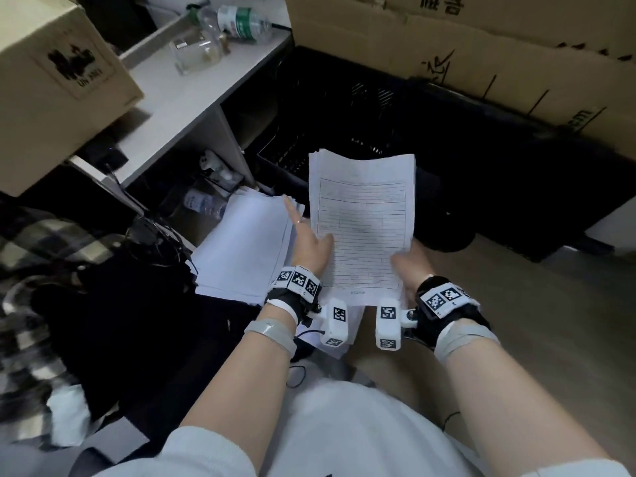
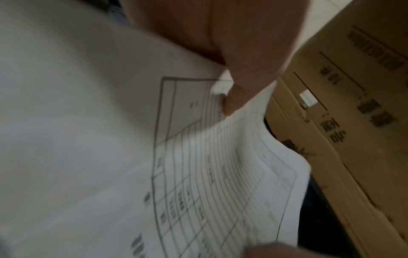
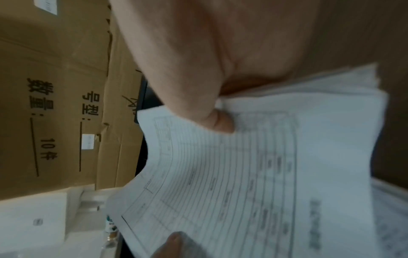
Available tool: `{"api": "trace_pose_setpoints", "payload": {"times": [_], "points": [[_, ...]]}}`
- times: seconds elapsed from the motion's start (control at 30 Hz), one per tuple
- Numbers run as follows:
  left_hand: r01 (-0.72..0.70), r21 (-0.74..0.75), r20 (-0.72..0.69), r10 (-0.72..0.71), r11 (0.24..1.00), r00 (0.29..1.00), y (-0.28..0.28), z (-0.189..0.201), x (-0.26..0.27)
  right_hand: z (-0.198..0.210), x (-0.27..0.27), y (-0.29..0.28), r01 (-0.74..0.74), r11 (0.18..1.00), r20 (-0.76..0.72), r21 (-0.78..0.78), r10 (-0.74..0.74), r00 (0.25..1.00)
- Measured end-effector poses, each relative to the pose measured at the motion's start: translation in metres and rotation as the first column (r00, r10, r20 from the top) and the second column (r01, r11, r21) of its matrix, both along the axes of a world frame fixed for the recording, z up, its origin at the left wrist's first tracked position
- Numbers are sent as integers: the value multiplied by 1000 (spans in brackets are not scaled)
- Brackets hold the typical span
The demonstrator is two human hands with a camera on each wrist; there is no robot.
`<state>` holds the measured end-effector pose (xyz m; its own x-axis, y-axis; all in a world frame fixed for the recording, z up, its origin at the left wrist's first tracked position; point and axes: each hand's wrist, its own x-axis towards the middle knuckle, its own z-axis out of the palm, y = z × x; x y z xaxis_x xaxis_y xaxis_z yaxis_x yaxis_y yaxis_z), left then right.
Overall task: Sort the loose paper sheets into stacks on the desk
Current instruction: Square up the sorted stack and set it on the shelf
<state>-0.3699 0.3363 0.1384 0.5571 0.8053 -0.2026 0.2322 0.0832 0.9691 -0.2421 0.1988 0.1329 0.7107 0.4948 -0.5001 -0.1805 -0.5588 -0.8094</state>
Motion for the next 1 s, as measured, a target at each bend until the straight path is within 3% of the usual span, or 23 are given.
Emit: {"api": "trace_pose_setpoints", "payload": {"times": [0.13, 0.23, 0.3, 0.37, 0.43, 0.6, 0.7, 0.87, 1.0], "points": [[-173, -331, -83, 154, 928, 985, 9, 2, -13, 3, 3, 10, 28, 1000, 20, -7, -28, 999], [-42, -453, -64, 14, 891, 998, 13, 9, -22, 4, 11, 24, -47, 999, 18, 17, 47, 999], [-54, -361, -157, -4, 931, 988, 21, 2, -23, 0, 17, 38, -47, 999, 9, 24, 47, 999], [-144, -172, -272, 94, 974, 958, 37, -5, -18, -4, 21, 55, -26, 998, -10, 58, 27, 1000], [-236, -25, -340, 214, 971, 916, 57, -9, -8, -9, 25, 73, 24, 992, -39, 124, -19, 999], [-305, 66, -323, 309, 950, 894, 104, -5, 32, -10, 55, 108, 47, 990, -76, 136, -37, 996], [-299, 77, -246, 309, 951, 919, 122, -4, 64, -6, 77, 129, 46, 987, -137, 153, -25, 990], [-308, -73, -129, 298, 948, 946, 145, -5, 117, 0, 103, 155, 74, 985, -153, 157, -49, 987], [-285, -117, -131, 270, 951, 954, 154, -18, 141, -6, 117, 156, 147, 979, -136, 139, -128, 982]]}}
